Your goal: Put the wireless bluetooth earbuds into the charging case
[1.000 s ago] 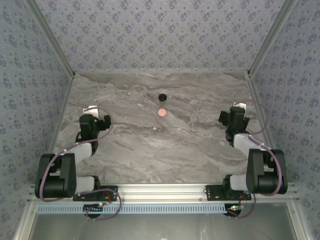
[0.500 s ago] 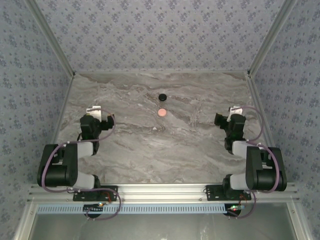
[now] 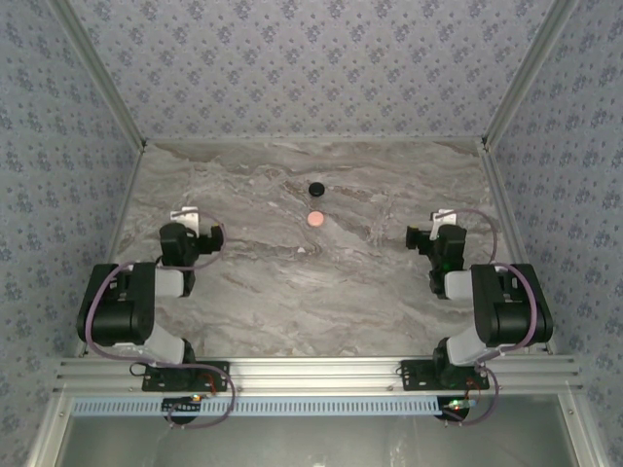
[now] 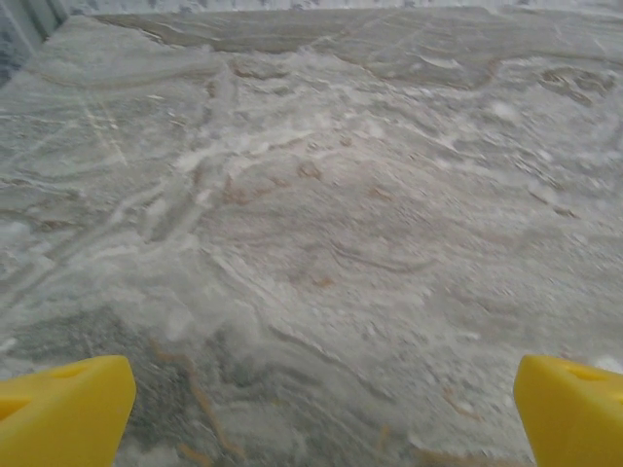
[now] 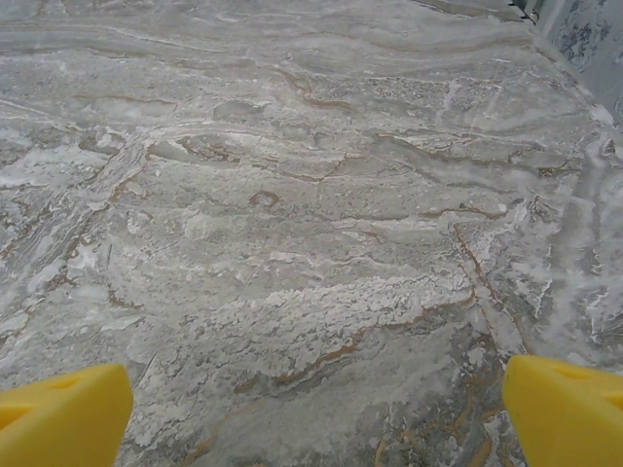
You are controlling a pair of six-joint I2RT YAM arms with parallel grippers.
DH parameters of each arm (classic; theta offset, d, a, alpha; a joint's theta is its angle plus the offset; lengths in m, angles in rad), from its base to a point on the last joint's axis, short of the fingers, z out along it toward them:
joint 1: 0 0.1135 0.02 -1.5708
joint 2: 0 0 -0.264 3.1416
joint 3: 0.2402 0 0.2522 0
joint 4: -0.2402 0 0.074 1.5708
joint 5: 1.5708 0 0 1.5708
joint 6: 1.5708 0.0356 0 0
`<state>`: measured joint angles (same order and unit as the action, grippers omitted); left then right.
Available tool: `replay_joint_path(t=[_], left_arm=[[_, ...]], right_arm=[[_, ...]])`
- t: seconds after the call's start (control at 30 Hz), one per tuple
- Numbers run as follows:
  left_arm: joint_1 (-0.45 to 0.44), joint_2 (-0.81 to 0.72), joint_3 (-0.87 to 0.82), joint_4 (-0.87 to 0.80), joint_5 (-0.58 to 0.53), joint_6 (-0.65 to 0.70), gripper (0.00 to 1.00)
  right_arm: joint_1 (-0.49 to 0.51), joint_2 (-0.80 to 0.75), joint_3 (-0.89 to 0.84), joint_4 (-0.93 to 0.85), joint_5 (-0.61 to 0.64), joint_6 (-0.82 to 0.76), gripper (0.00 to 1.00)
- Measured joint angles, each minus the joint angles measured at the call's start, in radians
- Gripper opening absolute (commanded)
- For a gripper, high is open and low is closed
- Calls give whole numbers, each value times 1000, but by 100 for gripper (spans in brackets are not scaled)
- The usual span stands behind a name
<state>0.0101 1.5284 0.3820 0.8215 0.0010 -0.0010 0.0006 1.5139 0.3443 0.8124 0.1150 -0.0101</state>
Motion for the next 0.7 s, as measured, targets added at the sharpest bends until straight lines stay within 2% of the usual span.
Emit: replay_joint_path(t=[0.7], left_arm=[[8, 0, 17, -17, -32, -11, 99]], right_arm=[[-31, 0, 26, -23, -93, -3, 100]])
